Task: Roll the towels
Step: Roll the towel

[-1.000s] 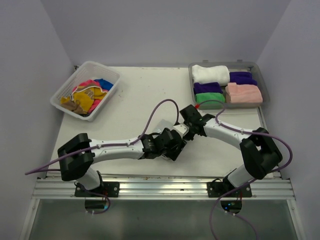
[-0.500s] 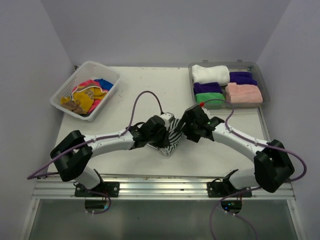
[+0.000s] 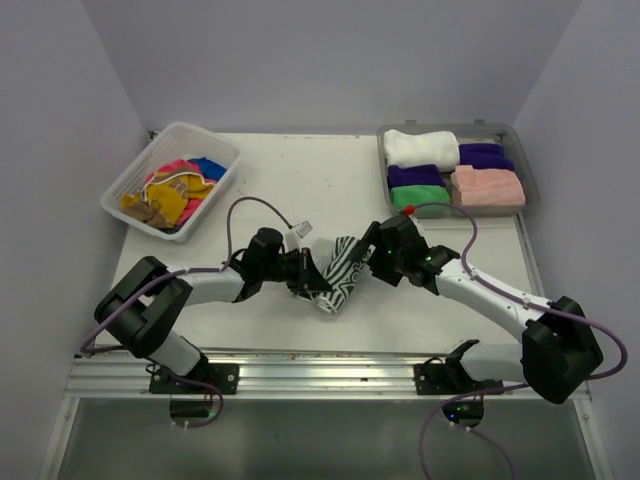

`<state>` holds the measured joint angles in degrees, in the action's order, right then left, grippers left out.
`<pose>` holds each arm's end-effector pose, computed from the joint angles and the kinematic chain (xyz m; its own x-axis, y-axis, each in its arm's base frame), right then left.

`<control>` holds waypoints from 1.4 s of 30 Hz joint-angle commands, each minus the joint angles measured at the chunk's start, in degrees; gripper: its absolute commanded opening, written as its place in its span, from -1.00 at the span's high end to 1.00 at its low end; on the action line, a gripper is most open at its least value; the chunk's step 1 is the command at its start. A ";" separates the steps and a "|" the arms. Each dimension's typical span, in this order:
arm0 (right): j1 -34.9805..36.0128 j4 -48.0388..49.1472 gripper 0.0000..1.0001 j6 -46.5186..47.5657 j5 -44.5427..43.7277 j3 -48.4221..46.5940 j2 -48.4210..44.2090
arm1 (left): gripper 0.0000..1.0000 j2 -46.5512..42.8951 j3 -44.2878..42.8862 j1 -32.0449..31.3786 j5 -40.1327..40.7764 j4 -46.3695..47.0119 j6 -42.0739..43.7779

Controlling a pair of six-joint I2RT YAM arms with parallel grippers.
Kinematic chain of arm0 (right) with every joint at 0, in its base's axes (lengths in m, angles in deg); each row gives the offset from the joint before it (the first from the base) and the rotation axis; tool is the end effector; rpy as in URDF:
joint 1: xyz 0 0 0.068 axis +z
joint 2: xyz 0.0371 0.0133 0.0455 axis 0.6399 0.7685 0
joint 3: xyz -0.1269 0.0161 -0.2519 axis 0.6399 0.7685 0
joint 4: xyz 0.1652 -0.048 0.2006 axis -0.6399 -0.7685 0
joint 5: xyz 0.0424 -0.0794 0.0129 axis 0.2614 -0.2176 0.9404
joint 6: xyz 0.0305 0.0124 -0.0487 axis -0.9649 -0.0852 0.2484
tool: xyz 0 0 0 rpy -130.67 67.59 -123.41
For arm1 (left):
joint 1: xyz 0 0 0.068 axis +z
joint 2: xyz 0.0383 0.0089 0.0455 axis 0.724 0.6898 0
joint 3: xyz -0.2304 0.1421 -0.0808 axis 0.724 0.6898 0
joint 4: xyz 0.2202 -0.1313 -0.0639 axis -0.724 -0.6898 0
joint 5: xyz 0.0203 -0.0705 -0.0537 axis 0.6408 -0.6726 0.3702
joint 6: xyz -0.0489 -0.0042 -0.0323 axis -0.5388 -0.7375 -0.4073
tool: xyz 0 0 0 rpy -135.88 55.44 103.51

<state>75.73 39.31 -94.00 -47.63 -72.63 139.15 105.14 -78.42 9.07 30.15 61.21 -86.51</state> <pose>0.2148 0.1516 0.2245 -0.7527 0.5489 -0.3634 0.2793 0.7662 0.5788 0.2187 -0.1966 0.1585 -0.9344 -0.0395 -0.3540 0.2867 0.5063 -0.8133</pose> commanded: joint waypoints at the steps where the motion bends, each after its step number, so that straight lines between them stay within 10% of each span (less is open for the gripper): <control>1: -0.17 5.79 -0.70 0.53 1.48 1.66 -0.33 | 1.00 1.66 2.38 2.16 -9.56 10.93 -6.69; 20: 1.50 7.38 -0.33 -1.75 1.57 -2.28 16.62 | 1.00 8.35 4.94 5.50 -16.17 18.95 -12.50; 27: 1.41 1.41 0.72 -1.93 -0.10 -5.54 20.06 | 0.09 -0.96 -1.74 5.50 -7.30 -9.69 5.13; 34: 1.41 -3.42 0.92 -2.98 -1.42 -7.65 20.06 | -0.40 -11.60 -9.82 4.98 9.99 -31.33 15.71; 42: 1.50 -5.54 0.96 -5.09 -1.51 -8.27 18.83 | -0.57 -11.87 -18.44 -11.09 33.38 -37.76 17.57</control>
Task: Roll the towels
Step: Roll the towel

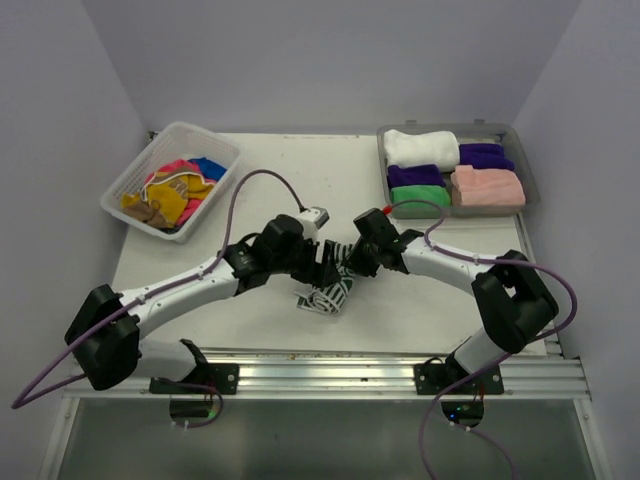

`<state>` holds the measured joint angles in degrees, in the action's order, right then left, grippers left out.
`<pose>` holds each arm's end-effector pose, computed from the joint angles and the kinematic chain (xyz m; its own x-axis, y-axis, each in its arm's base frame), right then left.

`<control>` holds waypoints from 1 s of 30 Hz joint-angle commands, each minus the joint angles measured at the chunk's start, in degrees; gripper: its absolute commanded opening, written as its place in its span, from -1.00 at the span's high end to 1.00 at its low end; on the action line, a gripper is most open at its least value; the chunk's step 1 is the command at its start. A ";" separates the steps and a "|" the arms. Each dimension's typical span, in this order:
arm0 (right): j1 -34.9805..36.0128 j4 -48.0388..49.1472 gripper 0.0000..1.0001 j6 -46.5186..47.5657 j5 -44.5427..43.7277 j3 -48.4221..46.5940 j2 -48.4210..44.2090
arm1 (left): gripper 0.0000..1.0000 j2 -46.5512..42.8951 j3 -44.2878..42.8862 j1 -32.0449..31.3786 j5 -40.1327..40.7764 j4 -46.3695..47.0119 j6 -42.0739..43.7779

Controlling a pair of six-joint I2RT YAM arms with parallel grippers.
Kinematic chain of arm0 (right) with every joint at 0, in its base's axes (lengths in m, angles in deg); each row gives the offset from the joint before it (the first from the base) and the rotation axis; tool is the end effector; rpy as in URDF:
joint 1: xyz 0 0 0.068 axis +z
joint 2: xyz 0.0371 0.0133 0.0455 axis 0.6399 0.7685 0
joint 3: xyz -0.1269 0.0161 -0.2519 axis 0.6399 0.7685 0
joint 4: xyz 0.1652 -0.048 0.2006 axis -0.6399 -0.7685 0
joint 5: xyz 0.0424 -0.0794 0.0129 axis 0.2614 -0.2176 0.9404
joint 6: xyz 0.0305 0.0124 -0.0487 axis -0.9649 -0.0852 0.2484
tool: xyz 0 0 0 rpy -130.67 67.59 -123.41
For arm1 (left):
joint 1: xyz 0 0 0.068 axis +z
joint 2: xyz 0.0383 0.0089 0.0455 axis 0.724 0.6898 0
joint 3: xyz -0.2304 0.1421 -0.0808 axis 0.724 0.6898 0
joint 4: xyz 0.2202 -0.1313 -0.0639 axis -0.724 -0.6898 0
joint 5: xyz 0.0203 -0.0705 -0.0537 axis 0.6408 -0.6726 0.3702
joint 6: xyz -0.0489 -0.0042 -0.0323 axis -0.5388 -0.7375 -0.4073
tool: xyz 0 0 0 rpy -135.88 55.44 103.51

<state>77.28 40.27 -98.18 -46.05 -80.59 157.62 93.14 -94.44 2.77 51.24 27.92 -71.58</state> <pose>0.2542 0.1923 0.1815 -0.7981 0.5458 -0.2554 0.3804 0.7850 0.4890 0.2047 -0.2081 0.2484 -0.8023 0.0684 -0.5930 0.4467 0.7278 -0.5204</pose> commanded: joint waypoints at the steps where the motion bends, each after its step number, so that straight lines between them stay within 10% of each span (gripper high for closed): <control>1: -0.14 -6.67 0.96 -1.00 -3.08 -0.31 0.19 | -0.58 0.13 -2.51 -6.03 14.40 -4.04 2.64; 20: -0.06 -6.68 0.90 -1.70 -2.90 0.48 -1.92 | -0.39 15.33 -8.14 -20.28 31.82 -3.24 3.16; 25: -0.14 -6.33 0.76 -2.06 -2.99 2.15 -3.50 | 0.03 17.61 -8.49 -18.79 30.87 -2.10 3.08; 30: -0.14 -5.10 -0.07 -1.71 -2.99 3.99 -6.40 | 0.80 14.55 -5.25 -14.31 16.67 2.46 2.02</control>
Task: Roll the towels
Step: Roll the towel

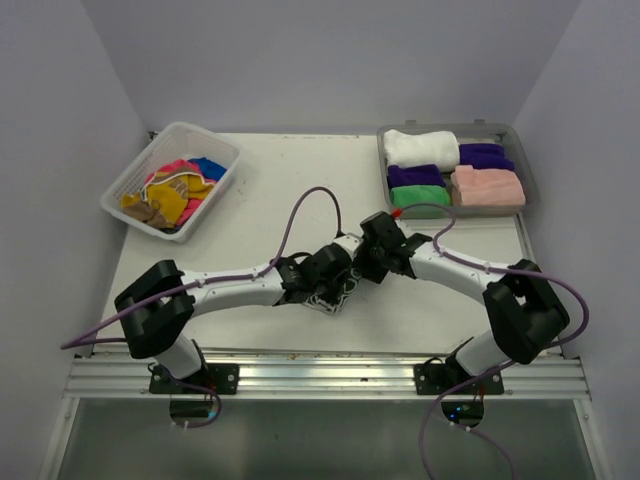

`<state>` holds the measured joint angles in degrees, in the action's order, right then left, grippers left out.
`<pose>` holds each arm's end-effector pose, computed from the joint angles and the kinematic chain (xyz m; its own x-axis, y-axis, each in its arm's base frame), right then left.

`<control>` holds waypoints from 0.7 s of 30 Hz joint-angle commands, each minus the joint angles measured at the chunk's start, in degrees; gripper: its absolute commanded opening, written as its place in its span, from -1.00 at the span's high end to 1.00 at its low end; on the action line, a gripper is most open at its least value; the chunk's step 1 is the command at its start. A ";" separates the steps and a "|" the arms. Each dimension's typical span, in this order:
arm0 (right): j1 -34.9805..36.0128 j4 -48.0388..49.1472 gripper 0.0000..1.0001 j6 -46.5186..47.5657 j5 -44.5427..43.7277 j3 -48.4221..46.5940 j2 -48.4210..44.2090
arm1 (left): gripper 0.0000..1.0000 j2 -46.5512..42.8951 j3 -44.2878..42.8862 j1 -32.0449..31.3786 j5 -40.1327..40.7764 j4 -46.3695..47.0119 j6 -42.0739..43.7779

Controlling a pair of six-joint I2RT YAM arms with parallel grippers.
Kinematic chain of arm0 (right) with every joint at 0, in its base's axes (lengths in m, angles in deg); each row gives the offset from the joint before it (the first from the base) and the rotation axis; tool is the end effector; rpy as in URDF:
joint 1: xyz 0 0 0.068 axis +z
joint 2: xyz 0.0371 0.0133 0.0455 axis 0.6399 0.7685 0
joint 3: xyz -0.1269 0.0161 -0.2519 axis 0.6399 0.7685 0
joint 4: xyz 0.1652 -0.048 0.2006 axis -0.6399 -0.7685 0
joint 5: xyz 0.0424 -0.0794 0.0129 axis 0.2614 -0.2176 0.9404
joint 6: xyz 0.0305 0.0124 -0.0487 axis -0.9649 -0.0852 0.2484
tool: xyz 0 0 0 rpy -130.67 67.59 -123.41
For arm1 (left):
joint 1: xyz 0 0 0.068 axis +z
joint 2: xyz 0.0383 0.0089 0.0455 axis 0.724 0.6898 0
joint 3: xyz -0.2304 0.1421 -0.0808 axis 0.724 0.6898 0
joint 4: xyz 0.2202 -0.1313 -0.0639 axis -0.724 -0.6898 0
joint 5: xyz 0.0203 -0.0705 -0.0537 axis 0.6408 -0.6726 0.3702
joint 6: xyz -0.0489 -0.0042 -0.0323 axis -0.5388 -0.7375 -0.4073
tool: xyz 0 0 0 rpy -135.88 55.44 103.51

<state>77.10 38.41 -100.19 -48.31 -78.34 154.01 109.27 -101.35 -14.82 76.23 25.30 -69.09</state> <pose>0.2434 0.1806 0.1862 -0.7666 0.5842 -0.2665 0.4207 0.7705 0.4789 0.1711 -0.2926 0.2003 -0.7075 0.3153 -0.6325 0.5163 0.8417 -0.1578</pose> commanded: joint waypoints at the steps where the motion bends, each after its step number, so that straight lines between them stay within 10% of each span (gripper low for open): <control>1: 0.03 -2.80 -0.20 0.57 -0.65 1.83 -3.15 | 0.86 -3.15 3.84 5.73 -11.23 7.45 -0.73; 12: 0.12 4.05 -0.57 1.98 -0.48 5.96 -10.27 | 1.00 -7.30 16.33 21.64 -41.47 23.89 -10.13; 21: 0.12 6.43 -0.65 4.26 0.40 6.66 -12.29 | 1.00 -3.61 19.34 26.32 -50.55 31.46 -17.25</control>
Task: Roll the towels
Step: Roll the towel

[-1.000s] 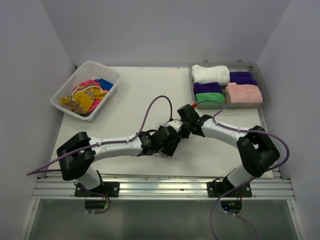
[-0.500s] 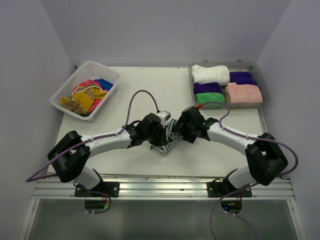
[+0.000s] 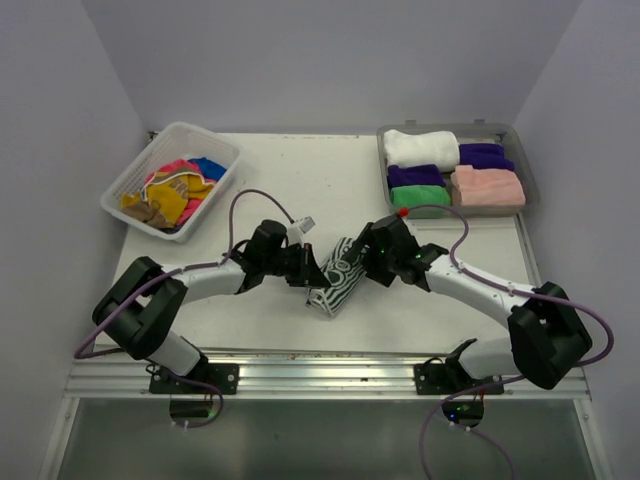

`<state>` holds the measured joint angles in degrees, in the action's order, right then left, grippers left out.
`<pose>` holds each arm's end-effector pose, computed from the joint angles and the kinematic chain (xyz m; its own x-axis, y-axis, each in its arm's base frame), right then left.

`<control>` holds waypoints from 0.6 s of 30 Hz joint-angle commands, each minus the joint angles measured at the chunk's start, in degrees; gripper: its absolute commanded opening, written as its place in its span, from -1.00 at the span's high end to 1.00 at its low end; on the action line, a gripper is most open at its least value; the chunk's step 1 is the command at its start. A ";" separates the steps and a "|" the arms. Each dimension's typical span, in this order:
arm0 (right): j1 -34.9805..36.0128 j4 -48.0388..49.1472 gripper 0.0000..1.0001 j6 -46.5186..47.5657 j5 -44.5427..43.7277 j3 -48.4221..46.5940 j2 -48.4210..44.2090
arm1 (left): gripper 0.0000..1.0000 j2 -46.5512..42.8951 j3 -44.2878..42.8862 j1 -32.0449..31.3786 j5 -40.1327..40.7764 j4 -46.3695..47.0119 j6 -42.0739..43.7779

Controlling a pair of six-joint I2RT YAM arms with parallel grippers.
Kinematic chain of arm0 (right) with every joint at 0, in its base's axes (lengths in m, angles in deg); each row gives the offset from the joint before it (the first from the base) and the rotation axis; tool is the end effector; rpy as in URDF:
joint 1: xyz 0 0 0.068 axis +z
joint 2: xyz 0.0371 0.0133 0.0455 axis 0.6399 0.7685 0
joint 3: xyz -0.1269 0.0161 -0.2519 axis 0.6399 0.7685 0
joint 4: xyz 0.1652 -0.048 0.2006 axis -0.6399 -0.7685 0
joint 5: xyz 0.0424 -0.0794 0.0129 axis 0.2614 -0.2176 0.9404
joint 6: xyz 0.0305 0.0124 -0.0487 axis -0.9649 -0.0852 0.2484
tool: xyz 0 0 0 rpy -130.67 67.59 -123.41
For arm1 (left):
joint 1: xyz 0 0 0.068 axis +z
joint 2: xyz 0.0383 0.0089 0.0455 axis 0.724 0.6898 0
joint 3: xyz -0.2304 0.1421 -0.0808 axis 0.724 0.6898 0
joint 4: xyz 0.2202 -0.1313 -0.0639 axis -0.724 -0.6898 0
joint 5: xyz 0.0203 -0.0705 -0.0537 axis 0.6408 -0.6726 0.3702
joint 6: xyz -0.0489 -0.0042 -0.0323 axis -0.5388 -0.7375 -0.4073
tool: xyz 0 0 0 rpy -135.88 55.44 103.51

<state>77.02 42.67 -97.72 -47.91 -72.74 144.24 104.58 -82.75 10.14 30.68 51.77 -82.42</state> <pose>0.2230 0.1650 0.2075 -0.7510 0.5768 -0.3215 0.3254 0.7469 0.5798 0.2274 -0.1958 0.1682 -0.9346 -0.0075 -0.3557 0.2915 0.5569 -0.7777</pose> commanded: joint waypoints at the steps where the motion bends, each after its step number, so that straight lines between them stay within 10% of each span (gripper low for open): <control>1: 0.21 2.17 -0.65 1.79 -0.25 1.16 -2.70 | 1.00 1.52 0.82 1.79 -5.26 5.08 -4.19; 18: 0.21 9.46 -0.61 0.03 3.78 -0.07 11.00 | 1.00 3.55 0.56 3.11 -7.19 4.29 -4.19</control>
<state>77.02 49.75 -97.22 -45.86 -71.98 152.06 107.48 -82.49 12.65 25.91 54.26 -85.96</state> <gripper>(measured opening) 0.812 0.059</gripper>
